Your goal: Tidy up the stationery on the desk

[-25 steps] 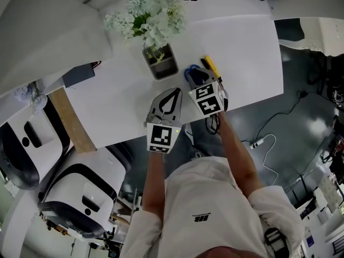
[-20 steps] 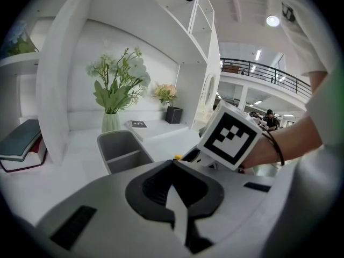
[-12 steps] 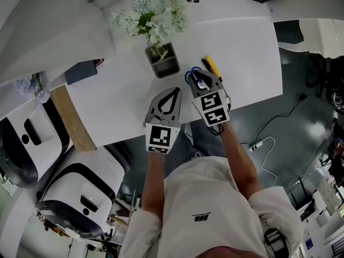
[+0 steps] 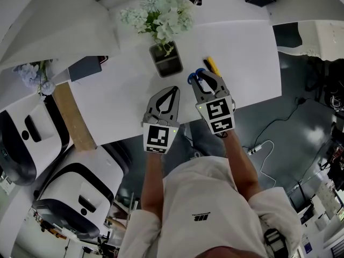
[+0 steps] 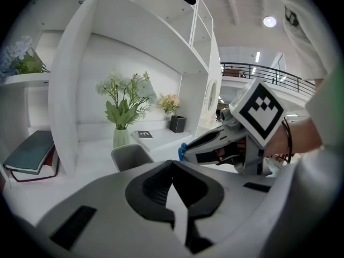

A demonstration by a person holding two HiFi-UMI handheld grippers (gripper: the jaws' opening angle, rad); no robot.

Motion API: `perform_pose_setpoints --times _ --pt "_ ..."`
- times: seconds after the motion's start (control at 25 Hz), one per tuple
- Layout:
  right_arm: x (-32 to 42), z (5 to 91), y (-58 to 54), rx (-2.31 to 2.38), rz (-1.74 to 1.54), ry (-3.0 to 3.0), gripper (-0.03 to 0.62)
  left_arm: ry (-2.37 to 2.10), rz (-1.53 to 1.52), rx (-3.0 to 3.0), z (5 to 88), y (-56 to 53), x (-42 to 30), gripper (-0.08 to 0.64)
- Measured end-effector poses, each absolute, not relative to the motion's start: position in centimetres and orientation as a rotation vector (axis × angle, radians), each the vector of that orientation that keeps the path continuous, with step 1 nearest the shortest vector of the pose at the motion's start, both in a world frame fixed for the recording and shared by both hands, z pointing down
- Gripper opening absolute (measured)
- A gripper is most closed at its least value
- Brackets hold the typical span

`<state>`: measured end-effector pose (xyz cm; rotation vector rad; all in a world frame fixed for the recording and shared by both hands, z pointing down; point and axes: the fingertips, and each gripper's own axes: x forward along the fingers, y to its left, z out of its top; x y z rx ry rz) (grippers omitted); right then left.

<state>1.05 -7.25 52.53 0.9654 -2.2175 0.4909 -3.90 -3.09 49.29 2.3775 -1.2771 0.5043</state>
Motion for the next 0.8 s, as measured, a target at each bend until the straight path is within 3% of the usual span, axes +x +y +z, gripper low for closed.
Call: perform_pose_setpoints --times 0.8 --pt "-3.4 44.1 -8.4 0.938 0.335 -2.444 0.055 -1.412 0.438 2.381 45.1 -3.8 -6.9 0.0"
